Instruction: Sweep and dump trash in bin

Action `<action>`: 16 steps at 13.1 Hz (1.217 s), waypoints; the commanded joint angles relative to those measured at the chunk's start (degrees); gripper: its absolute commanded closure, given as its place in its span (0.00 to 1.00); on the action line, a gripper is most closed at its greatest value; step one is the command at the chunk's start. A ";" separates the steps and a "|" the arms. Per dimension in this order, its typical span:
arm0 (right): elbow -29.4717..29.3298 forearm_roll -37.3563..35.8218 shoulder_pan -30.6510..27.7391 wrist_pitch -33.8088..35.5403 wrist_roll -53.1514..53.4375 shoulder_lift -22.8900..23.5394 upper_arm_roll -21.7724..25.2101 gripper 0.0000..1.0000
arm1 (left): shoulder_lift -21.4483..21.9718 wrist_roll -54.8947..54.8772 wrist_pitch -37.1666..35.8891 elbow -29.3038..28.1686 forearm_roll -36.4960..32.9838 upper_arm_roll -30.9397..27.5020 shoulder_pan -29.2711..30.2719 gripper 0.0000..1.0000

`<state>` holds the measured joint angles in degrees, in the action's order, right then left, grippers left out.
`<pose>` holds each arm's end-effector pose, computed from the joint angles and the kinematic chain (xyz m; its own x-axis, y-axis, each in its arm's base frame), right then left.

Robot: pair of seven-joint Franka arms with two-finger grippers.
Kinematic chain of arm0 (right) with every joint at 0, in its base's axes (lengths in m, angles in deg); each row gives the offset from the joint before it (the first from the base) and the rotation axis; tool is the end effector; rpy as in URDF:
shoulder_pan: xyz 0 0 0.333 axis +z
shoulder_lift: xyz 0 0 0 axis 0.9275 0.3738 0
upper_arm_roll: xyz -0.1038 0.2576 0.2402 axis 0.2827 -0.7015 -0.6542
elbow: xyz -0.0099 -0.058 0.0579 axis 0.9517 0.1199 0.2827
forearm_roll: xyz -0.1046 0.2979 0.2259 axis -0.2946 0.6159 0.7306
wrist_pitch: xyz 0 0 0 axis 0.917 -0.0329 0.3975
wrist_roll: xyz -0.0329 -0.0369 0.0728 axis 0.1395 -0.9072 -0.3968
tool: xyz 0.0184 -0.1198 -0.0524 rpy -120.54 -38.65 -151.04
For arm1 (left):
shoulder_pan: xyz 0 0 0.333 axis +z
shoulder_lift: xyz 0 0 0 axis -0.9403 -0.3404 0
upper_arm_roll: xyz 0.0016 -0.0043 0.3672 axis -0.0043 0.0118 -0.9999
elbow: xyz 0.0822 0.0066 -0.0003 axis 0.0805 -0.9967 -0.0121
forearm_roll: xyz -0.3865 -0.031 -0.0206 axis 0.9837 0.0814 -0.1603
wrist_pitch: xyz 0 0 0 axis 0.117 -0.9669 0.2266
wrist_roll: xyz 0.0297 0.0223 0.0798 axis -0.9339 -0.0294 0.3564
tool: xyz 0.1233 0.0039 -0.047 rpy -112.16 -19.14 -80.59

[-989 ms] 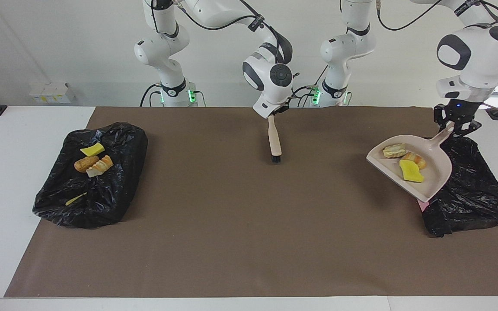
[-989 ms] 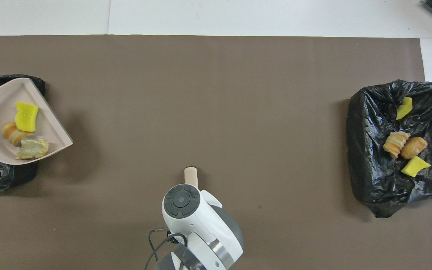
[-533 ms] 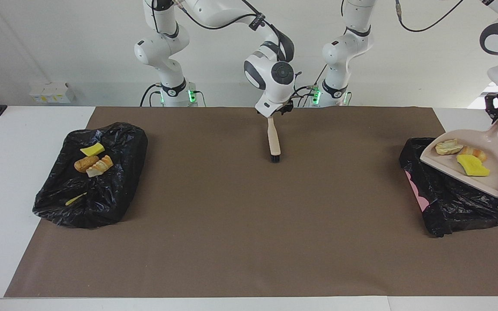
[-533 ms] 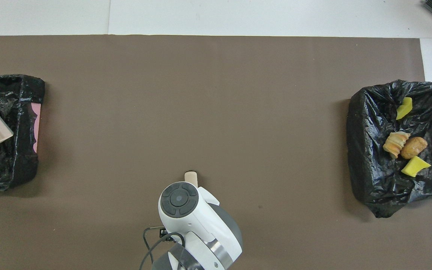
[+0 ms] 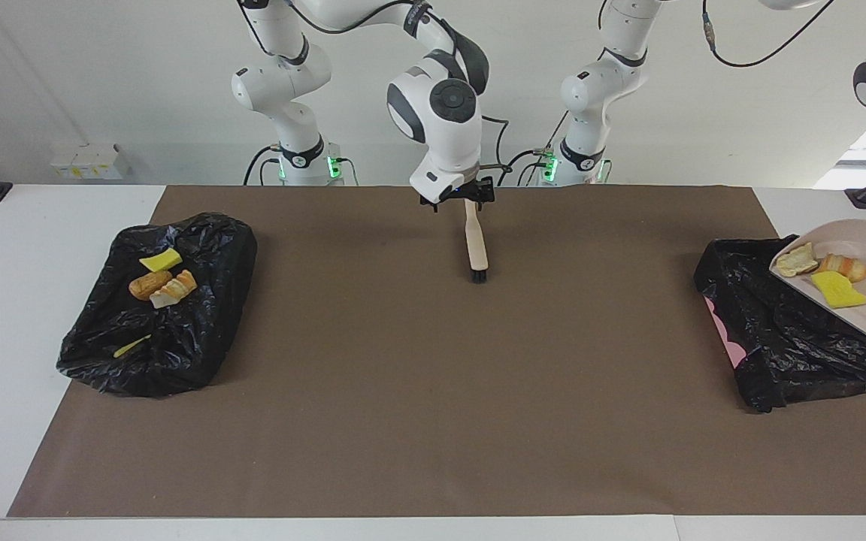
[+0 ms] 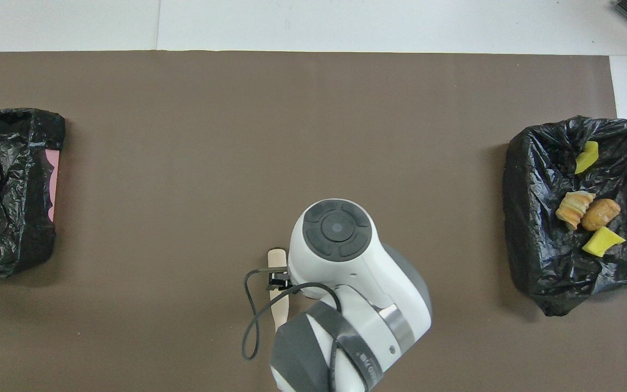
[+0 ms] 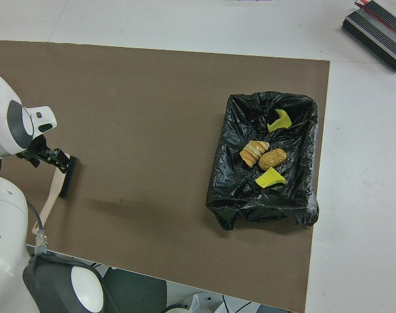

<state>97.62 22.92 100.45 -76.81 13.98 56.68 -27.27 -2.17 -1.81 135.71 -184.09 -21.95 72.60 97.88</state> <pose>0.4491 0.3721 0.4820 0.9728 -0.0132 -0.2314 -0.0332 -0.9960 -0.0824 0.5161 0.3373 0.5825 0.3407 -0.7647 -0.5469 -0.9384 -0.2409 -0.2477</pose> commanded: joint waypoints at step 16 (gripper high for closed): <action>-14.21 -15.64 -33.37 12.36 -31.99 -9.12 3.63 0.00 | 6.40 0.66 -14.90 0.38 -5.53 0.62 -6.95 1.00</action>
<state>87.33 7.69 68.16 -68.35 -13.83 47.29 -25.44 2.70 -1.74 123.55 -182.65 -33.02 73.72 92.21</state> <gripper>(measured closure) 0.000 0.678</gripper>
